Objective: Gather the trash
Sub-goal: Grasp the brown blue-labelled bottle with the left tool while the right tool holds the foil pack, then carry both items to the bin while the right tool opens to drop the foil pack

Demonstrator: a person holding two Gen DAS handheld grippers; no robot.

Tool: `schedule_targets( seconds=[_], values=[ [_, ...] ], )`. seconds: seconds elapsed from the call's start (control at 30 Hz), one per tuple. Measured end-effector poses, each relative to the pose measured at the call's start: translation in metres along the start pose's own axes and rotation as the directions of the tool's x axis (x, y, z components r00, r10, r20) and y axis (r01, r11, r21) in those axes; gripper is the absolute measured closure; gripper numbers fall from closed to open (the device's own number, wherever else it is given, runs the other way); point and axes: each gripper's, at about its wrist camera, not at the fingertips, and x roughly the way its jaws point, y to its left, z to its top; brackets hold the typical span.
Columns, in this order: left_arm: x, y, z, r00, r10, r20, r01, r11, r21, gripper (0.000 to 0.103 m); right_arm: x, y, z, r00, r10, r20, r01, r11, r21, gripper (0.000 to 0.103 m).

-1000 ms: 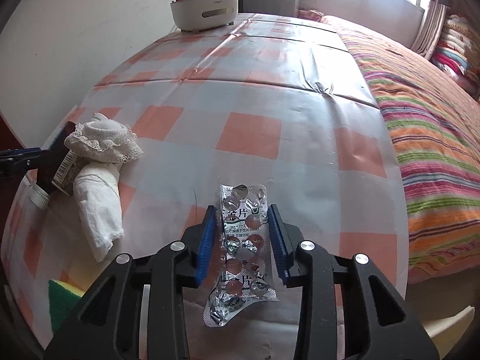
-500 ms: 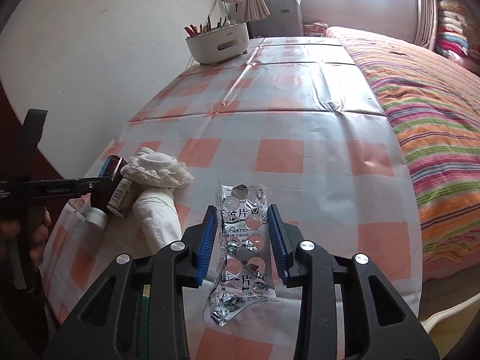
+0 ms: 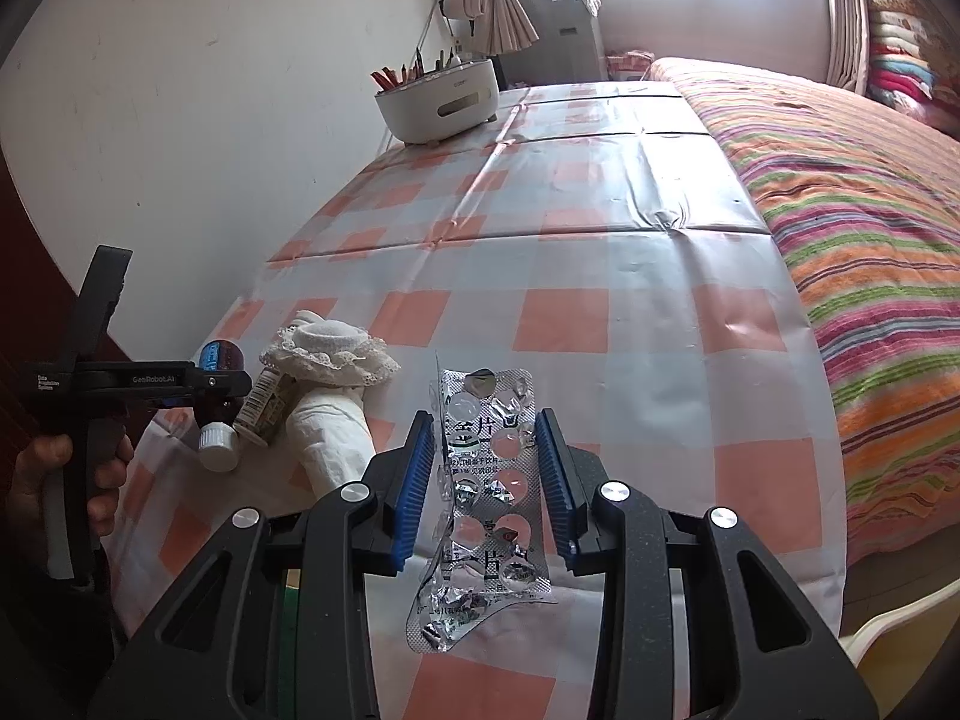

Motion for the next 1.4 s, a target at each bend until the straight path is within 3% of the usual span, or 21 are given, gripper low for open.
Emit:
schedule_targets(
  seconds=[0.23, 0.33, 0.4, 0.83, 1.4],
  values=[
    [-0.002, 0.006, -0.001, 0.999, -0.027, 0.027, 0.029, 0.998, -0.057, 0.035, -0.003, -0.002, 0.000, 1.000, 0.005, 0.009, -0.005, 1.000, 0.022, 0.069],
    [-0.004, 0.004, -0.002, 0.998, -0.042, 0.037, 0.044, 0.998, -0.055, 0.047, -0.006, -0.005, 0.000, 1.000, 0.006, 0.016, -0.006, 0.999, 0.033, 0.069],
    [-0.004, 0.002, -0.002, 0.998, -0.055, 0.039, 0.057, 0.997, -0.061, 0.049, -0.008, -0.009, 0.000, 1.000, 0.009, 0.022, -0.010, 0.999, 0.046, 0.069],
    [-0.011, -0.021, -0.005, 0.993, -0.067, 0.093, 0.067, 0.998, 0.003, 0.055, -0.021, -0.020, -0.004, 0.999, 0.010, 0.042, -0.013, 0.996, 0.085, 0.069],
    [-0.052, -0.048, -0.017, 0.963, -0.108, 0.246, 0.087, 0.992, 0.096, 0.057, -0.044, -0.026, -0.005, 0.995, 0.000, 0.100, -0.010, 0.995, 0.100, 0.069]
  ],
)
